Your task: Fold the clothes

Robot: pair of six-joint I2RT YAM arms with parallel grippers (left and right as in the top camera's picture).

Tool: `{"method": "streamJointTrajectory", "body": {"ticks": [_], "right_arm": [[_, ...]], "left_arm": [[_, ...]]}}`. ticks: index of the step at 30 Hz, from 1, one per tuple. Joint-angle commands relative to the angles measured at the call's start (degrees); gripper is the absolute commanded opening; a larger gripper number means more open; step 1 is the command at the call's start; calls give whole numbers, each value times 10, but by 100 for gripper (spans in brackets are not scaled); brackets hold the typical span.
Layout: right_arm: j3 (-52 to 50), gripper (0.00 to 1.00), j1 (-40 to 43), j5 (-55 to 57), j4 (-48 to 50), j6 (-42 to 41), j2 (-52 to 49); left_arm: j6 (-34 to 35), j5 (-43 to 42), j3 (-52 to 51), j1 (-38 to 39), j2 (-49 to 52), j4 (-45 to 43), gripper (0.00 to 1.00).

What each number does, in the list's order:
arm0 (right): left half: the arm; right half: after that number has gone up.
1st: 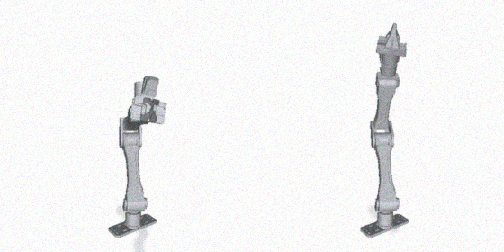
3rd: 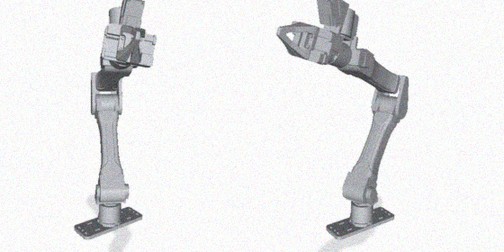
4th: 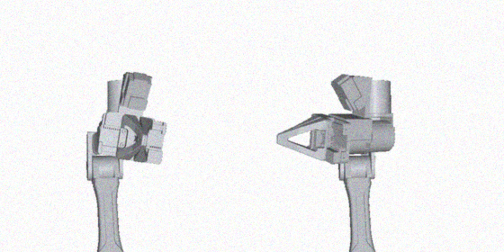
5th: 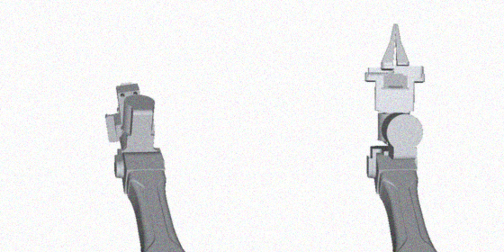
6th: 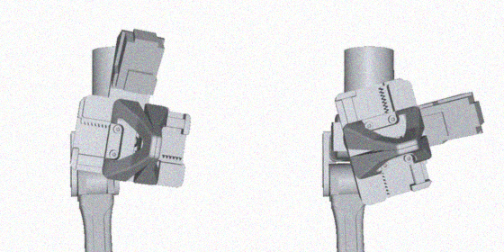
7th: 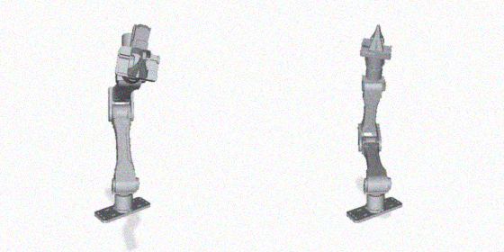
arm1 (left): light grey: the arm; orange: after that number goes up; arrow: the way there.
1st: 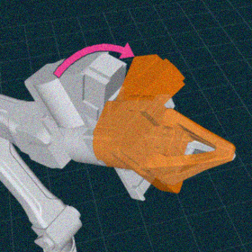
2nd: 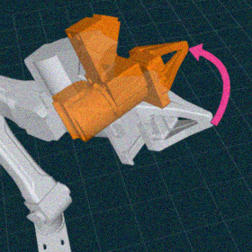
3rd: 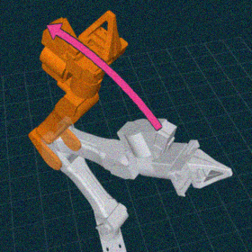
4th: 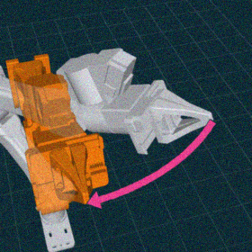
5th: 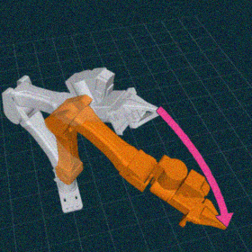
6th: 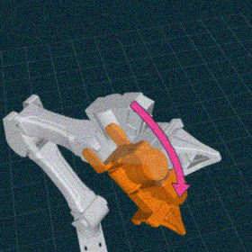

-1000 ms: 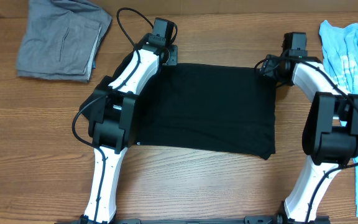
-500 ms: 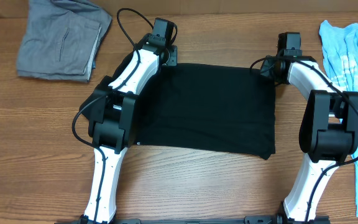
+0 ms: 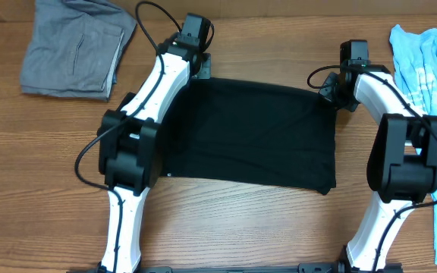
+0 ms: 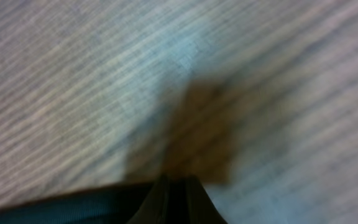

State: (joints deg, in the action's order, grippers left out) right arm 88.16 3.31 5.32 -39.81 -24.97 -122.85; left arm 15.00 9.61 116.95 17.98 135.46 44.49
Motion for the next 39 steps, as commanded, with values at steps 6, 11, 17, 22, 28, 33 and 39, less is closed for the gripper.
{"method": "streamJointTrajectory", "body": {"ticks": [6,11,17,22,28,33,39], "right_arm": [[-2,4,3,9,-81,-78,89],[-2,4,3,-16,-133,-81,120],[-2,4,3,-80,-211,-81,123],[-4,4,1,-80,-286,-83,123],[-4,4,1,-80,-347,-76,123],[-10,4,0,-80,-355,-65,123],[-43,7,-13,-80,-351,-65,123]], "left_arm": [[33,105,13,-1,-69,137,4],[35,103,13,-1,-69,216,7],[55,103,13,-1,-66,279,14],[67,75,0,-7,-64,317,20],[67,63,-40,-12,-63,323,20],[67,58,-74,-12,-63,343,25],[67,58,-87,-12,-63,353,24]]}}
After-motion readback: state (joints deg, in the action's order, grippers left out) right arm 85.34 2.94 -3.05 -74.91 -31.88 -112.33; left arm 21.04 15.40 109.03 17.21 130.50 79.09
